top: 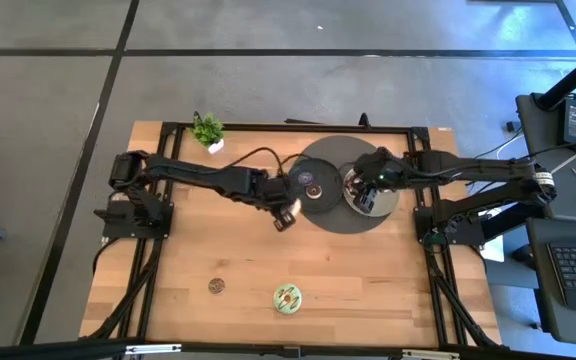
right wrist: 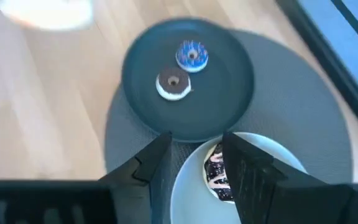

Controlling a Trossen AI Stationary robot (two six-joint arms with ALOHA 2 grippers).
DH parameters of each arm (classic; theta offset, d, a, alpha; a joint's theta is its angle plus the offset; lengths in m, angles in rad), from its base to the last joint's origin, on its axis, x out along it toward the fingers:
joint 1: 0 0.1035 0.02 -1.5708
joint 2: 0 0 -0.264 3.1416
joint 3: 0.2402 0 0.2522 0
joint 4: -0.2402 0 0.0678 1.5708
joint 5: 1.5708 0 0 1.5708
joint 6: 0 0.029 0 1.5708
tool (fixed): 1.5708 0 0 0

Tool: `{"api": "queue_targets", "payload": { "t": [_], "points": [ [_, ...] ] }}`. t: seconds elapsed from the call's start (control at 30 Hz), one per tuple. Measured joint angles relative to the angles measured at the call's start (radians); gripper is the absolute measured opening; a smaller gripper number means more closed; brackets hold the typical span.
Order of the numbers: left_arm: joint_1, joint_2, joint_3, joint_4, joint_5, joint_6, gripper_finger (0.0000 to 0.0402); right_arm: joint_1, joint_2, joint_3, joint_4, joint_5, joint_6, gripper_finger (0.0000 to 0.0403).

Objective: Pick & Place donuts
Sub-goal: Put the large purple donut on the gray plate

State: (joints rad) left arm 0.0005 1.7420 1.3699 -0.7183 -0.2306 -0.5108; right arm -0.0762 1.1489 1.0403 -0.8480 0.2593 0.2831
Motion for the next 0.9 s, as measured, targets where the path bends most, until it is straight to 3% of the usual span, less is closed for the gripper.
{"api": "queue_targets", "payload": {
  "t": [0.33,0.57,0.73,0.9],
  "points": [
    [-0.095,0.29,0.348,0.021,-0.003,0.22,0.0004,0.082,-0.001,0.19,-0.129,-0.143,0.027,0.0143],
    [-0.141,0.5,0.616,0.025,-0.015,0.21,0.0004,0.129,-0.016,0.316,-0.361,-0.175,0.053,0.0143],
    [-0.173,0.624,0.76,0.033,-0.046,0.21,0.0004,0.171,-0.095,0.366,-0.377,-0.176,0.056,0.0143],
    [-0.19,0.709,0.81,0.047,-0.064,0.153,0.0004,0.186,-0.176,0.36,-0.371,-0.159,0.092,0.0143]
  ]
}}
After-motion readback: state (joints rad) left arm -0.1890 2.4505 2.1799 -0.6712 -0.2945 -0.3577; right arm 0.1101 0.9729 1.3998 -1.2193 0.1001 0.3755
